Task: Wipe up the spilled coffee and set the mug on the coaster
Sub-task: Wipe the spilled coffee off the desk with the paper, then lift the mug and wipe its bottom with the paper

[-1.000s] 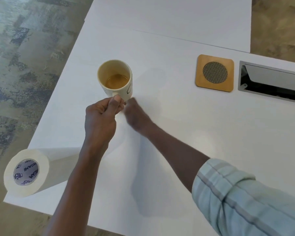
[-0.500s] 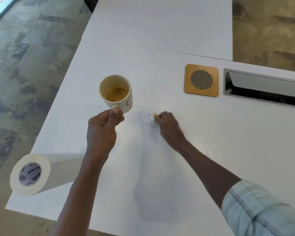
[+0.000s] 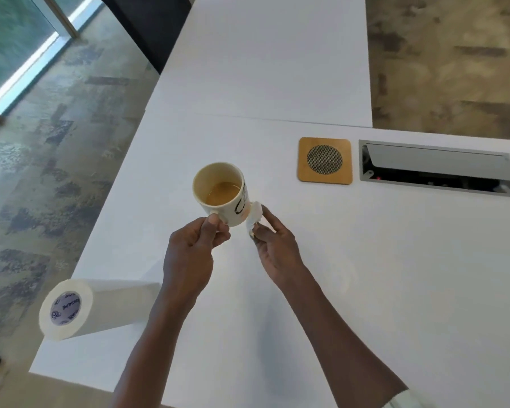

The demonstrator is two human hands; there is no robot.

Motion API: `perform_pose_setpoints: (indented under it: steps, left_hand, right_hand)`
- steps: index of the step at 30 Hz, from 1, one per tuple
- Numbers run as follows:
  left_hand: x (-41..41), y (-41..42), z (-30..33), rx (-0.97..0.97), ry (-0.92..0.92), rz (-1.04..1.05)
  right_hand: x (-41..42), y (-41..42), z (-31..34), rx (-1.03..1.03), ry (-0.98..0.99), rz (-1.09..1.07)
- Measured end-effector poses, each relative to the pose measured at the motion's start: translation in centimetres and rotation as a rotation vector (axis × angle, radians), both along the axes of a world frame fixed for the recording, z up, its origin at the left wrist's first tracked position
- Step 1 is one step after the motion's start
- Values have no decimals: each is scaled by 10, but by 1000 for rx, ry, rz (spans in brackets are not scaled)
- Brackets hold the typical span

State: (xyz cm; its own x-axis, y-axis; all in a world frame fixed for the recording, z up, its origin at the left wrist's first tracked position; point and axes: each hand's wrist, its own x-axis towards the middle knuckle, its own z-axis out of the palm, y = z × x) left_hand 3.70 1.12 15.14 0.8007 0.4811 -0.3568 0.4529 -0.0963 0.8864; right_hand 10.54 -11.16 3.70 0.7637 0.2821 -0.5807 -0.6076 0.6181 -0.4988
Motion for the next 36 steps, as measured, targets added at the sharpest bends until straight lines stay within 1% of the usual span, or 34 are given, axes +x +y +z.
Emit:
perform_pose_setpoints:
  steps: [3,7,12,18,24,29,36]
  left_hand:
    - [-1,-14,14,37,-3,-43]
    - [1,-22,29,75,-16,-86]
    - [2,-26,43,52,-37,-118]
    - [5,-18,53,56,-32,-130]
    - [4,-8,53,19,-54,-76]
    - [4,-3,51,-38,-62,-8]
    - [7,-2,55,-13,-45,-6]
  right_hand:
    - [6,5,5,198,-26,-28]
    - [11,7,15,331,-125,-24]
    - [11,24,29,352,-194,-4]
    - [6,45,42,372,-140,48]
    - [-11,42,44,532,-61,146]
    - [-11,32,41,459,-19,251]
    - [-2,8,34,431,38,227]
